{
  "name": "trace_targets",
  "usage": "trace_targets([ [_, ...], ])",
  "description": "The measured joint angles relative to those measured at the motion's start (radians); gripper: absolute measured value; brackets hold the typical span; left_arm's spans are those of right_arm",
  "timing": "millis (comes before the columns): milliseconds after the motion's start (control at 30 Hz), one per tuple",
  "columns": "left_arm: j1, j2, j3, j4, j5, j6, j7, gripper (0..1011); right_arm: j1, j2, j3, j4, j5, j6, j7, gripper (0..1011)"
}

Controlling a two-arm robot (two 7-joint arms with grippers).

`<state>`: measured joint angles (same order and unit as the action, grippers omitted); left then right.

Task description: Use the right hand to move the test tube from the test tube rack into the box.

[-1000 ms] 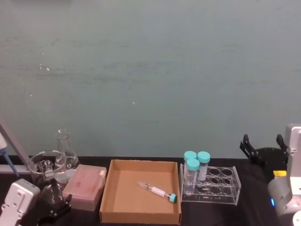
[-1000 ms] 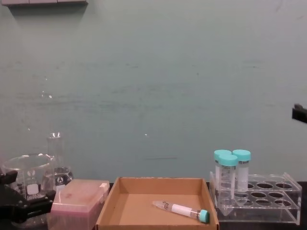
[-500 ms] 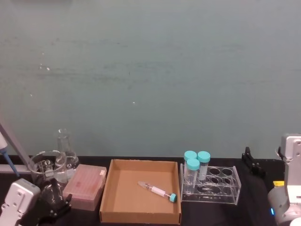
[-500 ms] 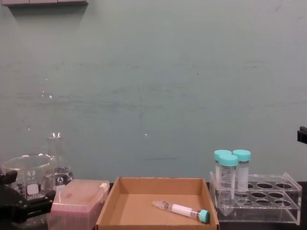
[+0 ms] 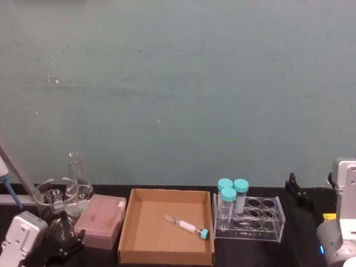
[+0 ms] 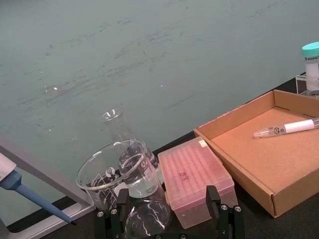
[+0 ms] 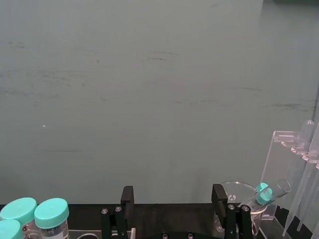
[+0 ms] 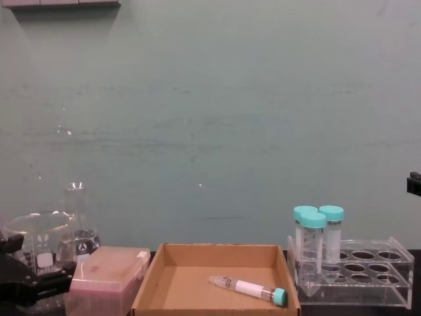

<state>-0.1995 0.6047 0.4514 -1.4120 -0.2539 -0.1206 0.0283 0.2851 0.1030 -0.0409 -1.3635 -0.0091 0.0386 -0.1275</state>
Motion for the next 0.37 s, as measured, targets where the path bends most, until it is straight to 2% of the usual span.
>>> trace_targets([
  [367,0.000,0.000,0.000,0.000,0.000,0.000,0.000,1000,0.001,0.001,-0.001,-0.001,0.001,-0.002,0.002,1000],
])
